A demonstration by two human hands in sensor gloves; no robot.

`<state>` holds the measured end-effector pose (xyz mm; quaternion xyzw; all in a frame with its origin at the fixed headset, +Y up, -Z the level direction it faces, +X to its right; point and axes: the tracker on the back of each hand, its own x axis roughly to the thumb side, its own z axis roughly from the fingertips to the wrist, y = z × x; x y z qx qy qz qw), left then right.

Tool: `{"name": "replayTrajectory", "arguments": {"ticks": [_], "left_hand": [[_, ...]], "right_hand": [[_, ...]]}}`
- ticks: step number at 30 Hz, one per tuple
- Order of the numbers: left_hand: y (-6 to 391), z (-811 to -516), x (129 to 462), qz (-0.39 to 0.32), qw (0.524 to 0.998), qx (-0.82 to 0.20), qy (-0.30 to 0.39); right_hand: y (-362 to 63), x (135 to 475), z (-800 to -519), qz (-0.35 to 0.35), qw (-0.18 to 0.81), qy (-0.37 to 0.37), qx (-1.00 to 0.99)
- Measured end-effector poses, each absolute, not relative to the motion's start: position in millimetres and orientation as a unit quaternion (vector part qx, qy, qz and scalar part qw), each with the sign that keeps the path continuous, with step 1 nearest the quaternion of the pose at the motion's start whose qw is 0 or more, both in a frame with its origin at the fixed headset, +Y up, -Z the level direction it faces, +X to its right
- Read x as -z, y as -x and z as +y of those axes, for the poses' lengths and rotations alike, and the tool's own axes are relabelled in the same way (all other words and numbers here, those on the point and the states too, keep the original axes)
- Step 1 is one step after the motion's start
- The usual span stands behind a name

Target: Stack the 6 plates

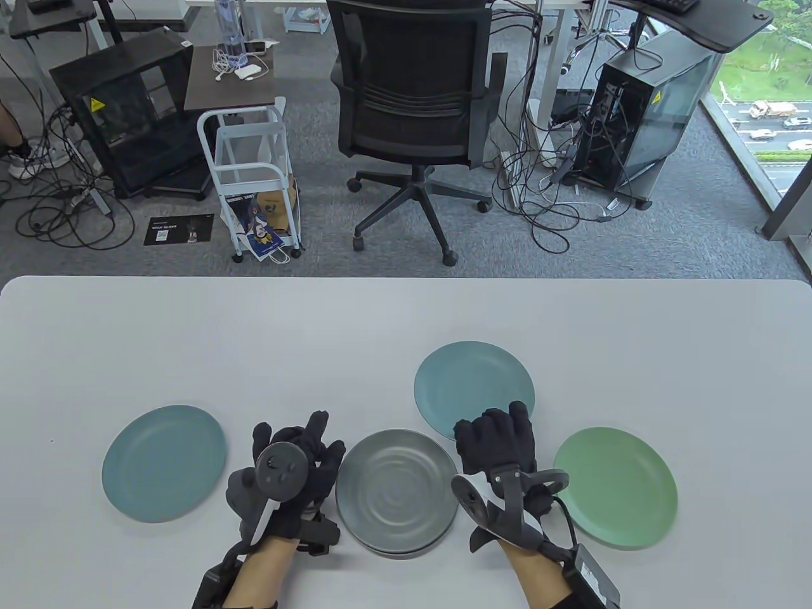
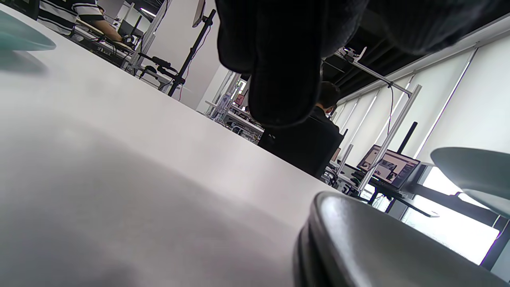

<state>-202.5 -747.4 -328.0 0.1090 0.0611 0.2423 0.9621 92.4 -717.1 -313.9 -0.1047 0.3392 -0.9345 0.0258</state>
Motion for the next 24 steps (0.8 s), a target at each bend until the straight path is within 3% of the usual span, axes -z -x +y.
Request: {"name": "replayTrajectory", "arguments": {"ticks": [24], "left_hand": [[206, -746, 331, 0.067, 0.950, -0.298, -0.072]], "right_hand": [[-48, 289, -717, 0.351, 0.017, 0.211, 0.912]]}}
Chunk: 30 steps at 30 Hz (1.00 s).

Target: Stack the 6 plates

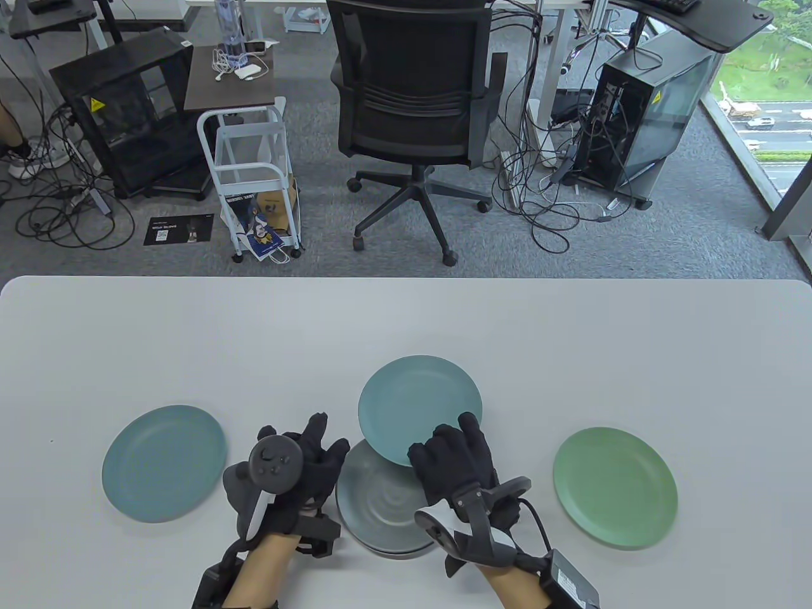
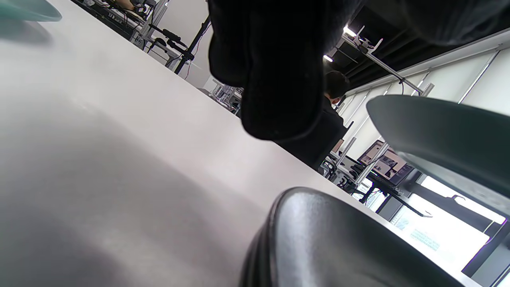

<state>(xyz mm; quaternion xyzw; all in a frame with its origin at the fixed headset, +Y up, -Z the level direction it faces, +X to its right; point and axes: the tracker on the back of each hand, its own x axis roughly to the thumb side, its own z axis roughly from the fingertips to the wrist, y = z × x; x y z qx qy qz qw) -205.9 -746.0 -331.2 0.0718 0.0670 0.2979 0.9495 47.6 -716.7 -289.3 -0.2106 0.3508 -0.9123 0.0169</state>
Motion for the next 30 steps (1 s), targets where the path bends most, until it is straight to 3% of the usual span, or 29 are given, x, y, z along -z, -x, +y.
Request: {"name": "replayTrajectory", "arguments": {"ticks": [19, 27, 30], "left_hand": [[203, -750, 335, 0.067, 0.933, -0.354, -0.008], [205, -756, 337, 0.073, 0.898, -0.433, 0.018], [210, -762, 337, 0.099, 0.864, -0.491, 0.049]], "right_hand": [[-37, 282, -719, 0.356, 0.012, 0.236, 0.904], [-34, 279, -718, 0.358, 0.007, 0.249, 0.900], [-32, 277, -718, 0.358, 0.003, 0.255, 0.898]]}}
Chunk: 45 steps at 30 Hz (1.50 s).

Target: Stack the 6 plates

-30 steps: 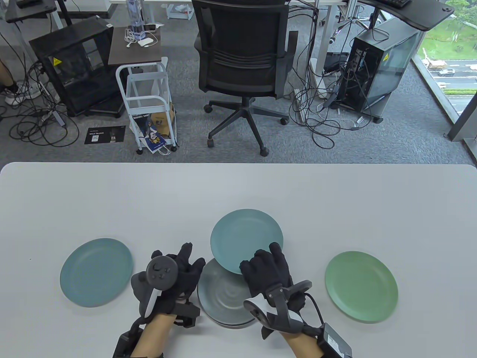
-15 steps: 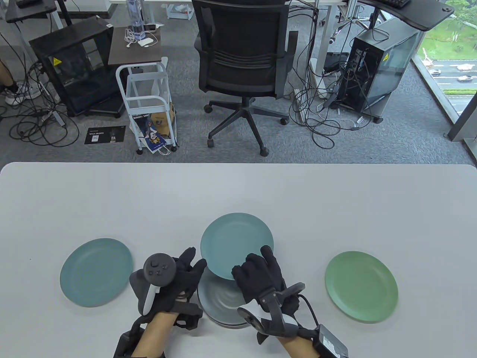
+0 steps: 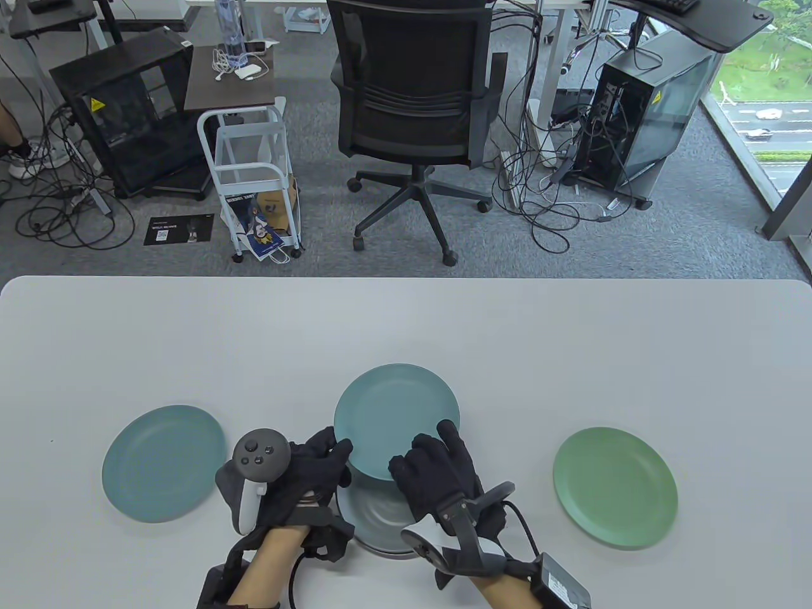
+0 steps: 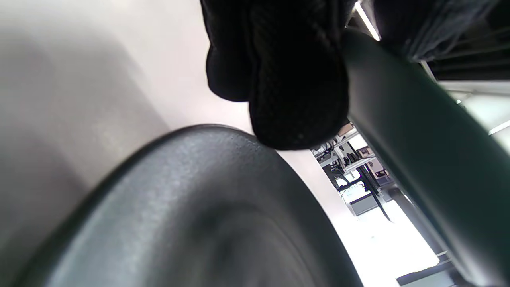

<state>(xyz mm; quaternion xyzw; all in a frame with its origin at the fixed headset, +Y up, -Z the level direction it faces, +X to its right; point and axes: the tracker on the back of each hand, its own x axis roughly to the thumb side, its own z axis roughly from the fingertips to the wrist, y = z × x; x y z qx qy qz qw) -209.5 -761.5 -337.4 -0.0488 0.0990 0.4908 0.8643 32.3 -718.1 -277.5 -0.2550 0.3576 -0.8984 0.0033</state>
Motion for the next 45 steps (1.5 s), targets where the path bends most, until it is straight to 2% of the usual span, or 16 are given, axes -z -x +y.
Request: {"name": "replayTrajectory", "arguments": {"ticks": [4, 6, 19, 23, 36, 45], "left_hand": [[215, -771, 338, 0.133, 0.799, -0.580, 0.085], [216, -773, 338, 0.142, 0.788, -0.591, 0.097], [225, -765, 337, 0.170, 0.823, -0.539, 0.060], [228, -766, 340, 0.168, 0.827, -0.531, 0.069], [225, -763, 344, 0.130, 0.855, -0.493, 0.094], [221, -762, 346, 0.092, 0.865, -0.479, 0.122]], "right_hand": [[-28, 275, -718, 0.355, 0.005, 0.267, 0.896], [-27, 274, -719, 0.354, 0.008, 0.274, 0.894], [-29, 280, -716, 0.308, 0.076, 0.318, 0.893], [-46, 291, -712, 0.298, 0.024, 0.293, 0.908], [-108, 321, -718, 0.290, -0.002, 0.172, 0.942], [-123, 330, -724, 0.269, -0.010, 0.143, 0.953]]}}
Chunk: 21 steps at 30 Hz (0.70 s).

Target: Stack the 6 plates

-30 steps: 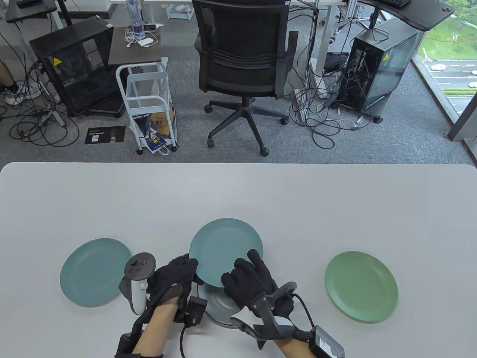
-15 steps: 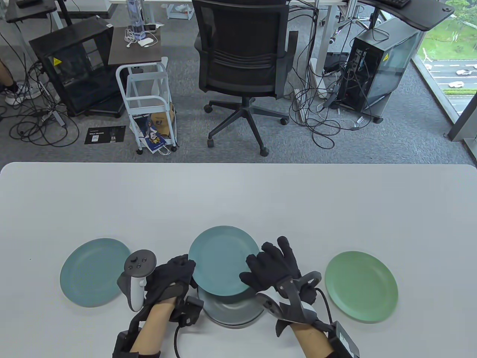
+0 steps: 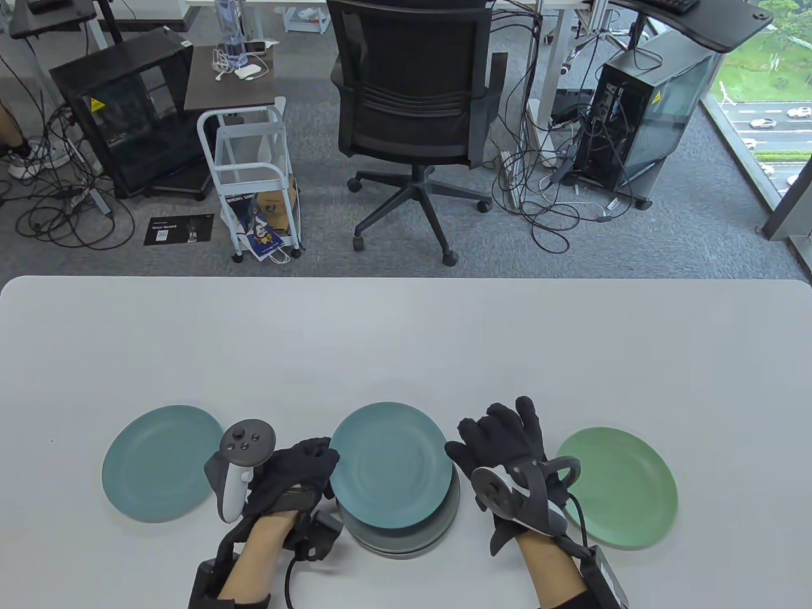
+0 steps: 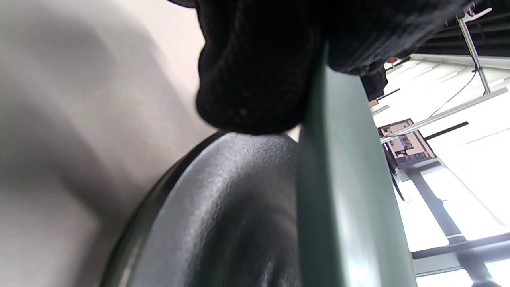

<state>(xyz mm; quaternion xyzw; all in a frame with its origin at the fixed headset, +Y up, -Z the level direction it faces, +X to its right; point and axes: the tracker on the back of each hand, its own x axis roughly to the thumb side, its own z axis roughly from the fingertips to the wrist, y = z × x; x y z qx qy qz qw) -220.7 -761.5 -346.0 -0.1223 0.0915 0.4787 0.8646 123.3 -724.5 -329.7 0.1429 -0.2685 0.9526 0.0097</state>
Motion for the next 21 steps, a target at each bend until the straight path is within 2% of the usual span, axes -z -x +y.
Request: {"name": "replayTrajectory", "arguments": {"ticks": [13, 16, 17, 21], "left_hand": [[217, -762, 348, 0.075, 0.877, -0.447, 0.157], [221, -757, 344, 0.116, 0.904, -0.383, 0.152], [221, -752, 342, 0.129, 0.928, -0.326, 0.122], [214, -743, 337, 0.149, 0.962, -0.222, 0.061]], "right_hand": [[-128, 330, -723, -0.260, 0.016, -0.131, -0.956], [-129, 331, -723, -0.261, 0.018, -0.128, -0.957], [-131, 331, -722, -0.261, 0.019, -0.124, -0.957], [-143, 336, -719, -0.238, 0.023, -0.087, -0.967]]}}
